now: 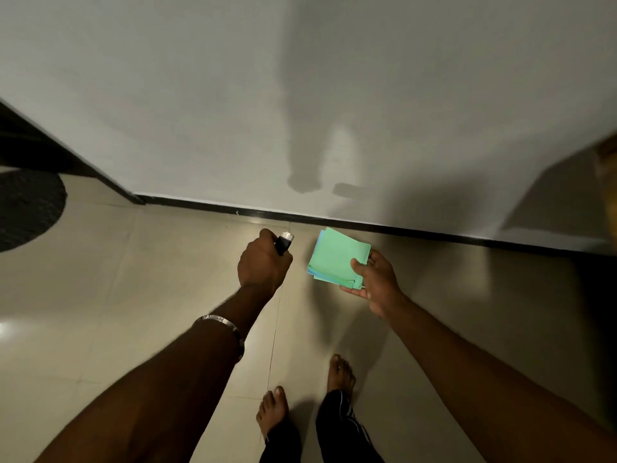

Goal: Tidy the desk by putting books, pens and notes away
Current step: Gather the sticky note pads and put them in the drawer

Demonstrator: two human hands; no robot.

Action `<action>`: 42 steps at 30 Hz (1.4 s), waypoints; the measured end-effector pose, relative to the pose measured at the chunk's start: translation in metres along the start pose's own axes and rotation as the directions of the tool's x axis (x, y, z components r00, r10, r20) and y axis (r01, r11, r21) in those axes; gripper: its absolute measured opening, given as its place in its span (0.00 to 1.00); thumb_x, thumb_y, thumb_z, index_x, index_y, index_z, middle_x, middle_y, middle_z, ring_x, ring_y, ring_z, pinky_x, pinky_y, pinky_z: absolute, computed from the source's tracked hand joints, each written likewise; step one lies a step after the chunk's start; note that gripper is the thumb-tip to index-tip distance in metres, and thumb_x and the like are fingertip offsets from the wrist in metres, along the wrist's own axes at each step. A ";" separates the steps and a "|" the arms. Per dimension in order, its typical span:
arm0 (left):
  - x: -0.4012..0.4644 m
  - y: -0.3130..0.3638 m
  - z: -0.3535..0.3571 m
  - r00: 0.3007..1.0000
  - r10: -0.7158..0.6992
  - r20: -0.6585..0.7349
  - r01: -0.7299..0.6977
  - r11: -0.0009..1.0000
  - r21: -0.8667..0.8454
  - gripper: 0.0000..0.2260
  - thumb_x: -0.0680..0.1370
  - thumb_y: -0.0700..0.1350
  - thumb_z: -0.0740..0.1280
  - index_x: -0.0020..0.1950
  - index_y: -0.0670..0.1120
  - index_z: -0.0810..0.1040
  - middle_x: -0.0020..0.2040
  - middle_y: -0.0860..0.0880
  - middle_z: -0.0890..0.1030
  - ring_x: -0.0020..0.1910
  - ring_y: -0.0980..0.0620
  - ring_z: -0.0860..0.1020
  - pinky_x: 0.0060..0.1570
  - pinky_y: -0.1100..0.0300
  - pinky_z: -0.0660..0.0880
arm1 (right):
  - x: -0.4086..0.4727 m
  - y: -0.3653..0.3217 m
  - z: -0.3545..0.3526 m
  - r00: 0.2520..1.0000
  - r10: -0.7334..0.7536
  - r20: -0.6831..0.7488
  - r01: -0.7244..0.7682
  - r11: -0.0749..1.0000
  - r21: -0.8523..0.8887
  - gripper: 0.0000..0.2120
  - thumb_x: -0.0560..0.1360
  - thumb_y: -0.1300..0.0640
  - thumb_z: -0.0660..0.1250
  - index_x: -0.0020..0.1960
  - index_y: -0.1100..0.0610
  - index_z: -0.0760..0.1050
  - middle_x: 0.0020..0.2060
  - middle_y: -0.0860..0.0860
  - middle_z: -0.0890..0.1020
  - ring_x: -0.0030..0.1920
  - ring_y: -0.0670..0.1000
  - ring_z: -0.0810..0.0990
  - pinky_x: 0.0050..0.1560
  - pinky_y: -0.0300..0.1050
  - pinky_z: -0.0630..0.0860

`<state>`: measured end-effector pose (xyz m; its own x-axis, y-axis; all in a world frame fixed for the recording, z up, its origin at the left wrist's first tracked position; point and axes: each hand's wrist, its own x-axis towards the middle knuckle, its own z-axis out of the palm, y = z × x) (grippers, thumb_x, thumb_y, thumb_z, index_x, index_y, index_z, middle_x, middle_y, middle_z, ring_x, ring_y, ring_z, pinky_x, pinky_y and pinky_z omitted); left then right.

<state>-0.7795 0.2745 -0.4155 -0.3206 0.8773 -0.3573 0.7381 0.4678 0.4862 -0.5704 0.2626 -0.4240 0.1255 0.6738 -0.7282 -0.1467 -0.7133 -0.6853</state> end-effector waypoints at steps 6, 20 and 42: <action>-0.029 0.055 -0.057 0.994 0.105 0.019 -0.106 0.994 0.039 0.13 0.73 0.49 0.66 0.55 0.46 0.73 0.47 0.45 0.81 0.45 0.42 0.79 0.39 0.55 0.73 | -0.069 -0.047 -0.024 0.997 -0.043 -0.068 0.050 0.994 0.095 0.14 0.78 0.65 0.64 0.63 0.58 0.73 0.56 0.56 0.80 0.54 0.59 0.81 0.41 0.52 0.83; -0.130 0.161 -0.170 0.969 0.245 0.029 -0.245 0.970 0.006 0.14 0.74 0.49 0.67 0.56 0.45 0.72 0.48 0.44 0.81 0.46 0.42 0.79 0.42 0.54 0.75 | -0.240 -0.131 -0.055 0.980 -0.135 -0.145 0.164 0.965 0.207 0.12 0.79 0.65 0.63 0.62 0.57 0.73 0.57 0.56 0.79 0.53 0.57 0.81 0.39 0.50 0.82; -0.227 0.316 -0.218 0.811 0.562 0.165 -0.560 0.826 -0.064 0.19 0.72 0.50 0.69 0.61 0.46 0.72 0.53 0.44 0.82 0.50 0.43 0.79 0.44 0.57 0.73 | -0.392 -0.196 -0.166 0.871 -0.289 -0.398 0.406 0.879 0.249 0.11 0.80 0.64 0.61 0.60 0.56 0.73 0.55 0.54 0.80 0.50 0.55 0.82 0.35 0.49 0.82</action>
<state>-0.6029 0.2465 -0.0071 0.2526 0.9562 -0.1480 0.7515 -0.0975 0.6525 -0.4278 0.1067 -0.0059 0.5418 0.7163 -0.4397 -0.3225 -0.3059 -0.8958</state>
